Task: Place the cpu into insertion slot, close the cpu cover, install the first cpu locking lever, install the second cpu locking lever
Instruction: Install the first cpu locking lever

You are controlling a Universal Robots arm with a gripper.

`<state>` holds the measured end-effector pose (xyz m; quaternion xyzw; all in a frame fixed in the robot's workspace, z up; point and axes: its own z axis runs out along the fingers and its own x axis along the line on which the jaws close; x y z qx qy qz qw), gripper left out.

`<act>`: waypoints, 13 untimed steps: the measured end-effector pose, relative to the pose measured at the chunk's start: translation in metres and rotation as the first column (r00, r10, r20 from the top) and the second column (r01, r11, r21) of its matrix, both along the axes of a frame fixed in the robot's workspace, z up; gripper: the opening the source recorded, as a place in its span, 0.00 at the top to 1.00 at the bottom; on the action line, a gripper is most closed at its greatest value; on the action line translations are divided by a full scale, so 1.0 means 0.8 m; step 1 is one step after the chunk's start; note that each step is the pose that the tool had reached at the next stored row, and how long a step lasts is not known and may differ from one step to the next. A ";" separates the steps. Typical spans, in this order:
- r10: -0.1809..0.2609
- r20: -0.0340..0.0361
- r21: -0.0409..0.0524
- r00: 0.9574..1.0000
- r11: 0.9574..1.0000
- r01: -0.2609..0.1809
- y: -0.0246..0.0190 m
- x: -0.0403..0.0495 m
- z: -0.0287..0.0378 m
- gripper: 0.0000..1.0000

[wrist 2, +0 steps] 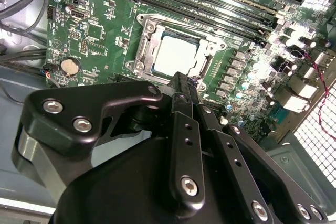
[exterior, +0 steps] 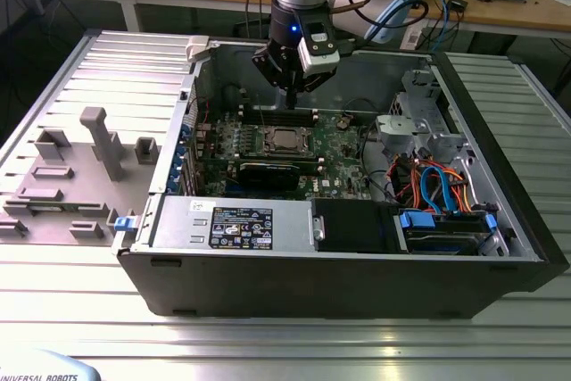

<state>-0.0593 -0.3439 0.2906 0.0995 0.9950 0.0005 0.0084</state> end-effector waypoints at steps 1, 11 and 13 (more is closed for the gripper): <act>0.000 0.000 0.000 1.000 1.000 0.000 0.0000 0.000 0.0000 0.89; 0.072 0.000 0.000 0.997 0.997 -0.072 0.0000 0.000 -0.0014 0.89; 0.072 0.002 0.000 0.997 0.997 -0.072 0.0000 0.000 -0.0015 0.89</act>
